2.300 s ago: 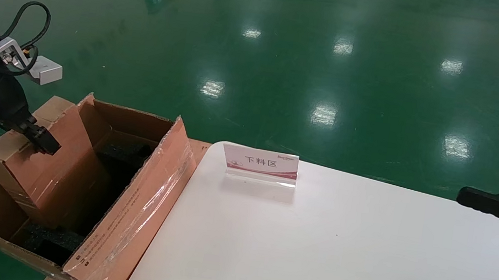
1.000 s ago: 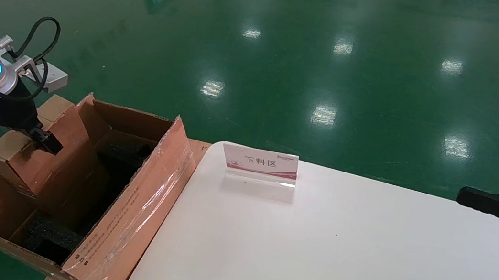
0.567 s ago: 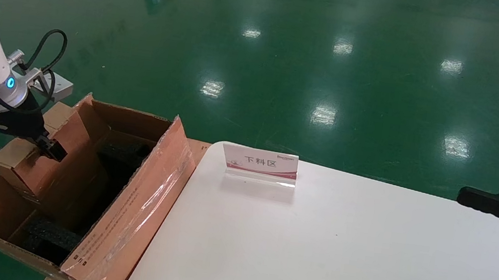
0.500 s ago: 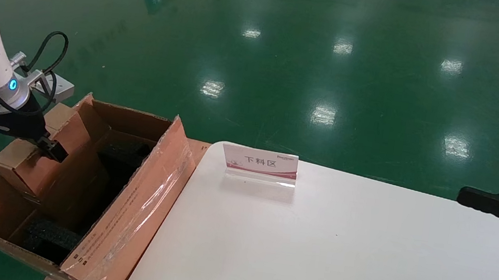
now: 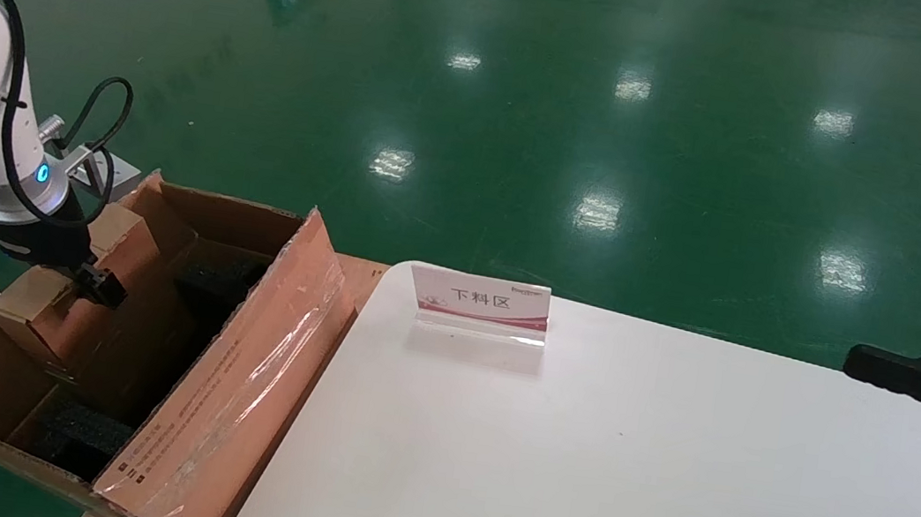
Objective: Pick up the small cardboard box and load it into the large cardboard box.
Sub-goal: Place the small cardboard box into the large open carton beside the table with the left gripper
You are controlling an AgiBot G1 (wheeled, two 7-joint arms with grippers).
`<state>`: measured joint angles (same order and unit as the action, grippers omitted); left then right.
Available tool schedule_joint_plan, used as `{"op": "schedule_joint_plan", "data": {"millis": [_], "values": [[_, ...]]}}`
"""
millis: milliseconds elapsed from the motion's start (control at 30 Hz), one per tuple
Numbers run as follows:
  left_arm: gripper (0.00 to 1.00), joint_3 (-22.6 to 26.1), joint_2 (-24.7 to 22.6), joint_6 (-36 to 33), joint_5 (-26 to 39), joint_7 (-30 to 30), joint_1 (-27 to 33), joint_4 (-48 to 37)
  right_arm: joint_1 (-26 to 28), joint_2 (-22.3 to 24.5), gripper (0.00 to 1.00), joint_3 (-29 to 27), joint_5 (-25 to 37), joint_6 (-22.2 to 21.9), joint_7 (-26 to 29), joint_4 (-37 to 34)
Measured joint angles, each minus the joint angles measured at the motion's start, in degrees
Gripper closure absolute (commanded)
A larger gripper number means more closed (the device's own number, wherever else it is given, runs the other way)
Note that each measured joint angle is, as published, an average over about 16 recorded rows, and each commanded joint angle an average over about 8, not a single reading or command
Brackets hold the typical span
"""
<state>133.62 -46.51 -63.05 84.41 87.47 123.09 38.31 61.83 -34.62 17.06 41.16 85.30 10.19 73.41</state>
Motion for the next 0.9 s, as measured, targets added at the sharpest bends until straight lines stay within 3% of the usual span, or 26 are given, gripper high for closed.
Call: {"op": "schedule_joint_plan", "data": {"millis": [167, 233, 900], "values": [[0.15, -0.1, -0.57, -0.29, -0.39, -0.48, -0.73, -1.33, 0.0, 0.01, 0.0, 0.01, -0.01, -0.01, -0.01, -0.01], [0.01, -0.12, -0.71, -0.4, -0.48, -0.62, -0.88, -1.66, 0.0, 0.01, 0.0, 0.01, -0.01, -0.01, -0.01, -0.01], [0.0, -0.04, -0.71, -0.6, -0.47, -0.71, -0.85, -1.7, -0.01, 0.01, 0.0, 0.01, -0.02, -0.02, -0.01, -0.01]]}}
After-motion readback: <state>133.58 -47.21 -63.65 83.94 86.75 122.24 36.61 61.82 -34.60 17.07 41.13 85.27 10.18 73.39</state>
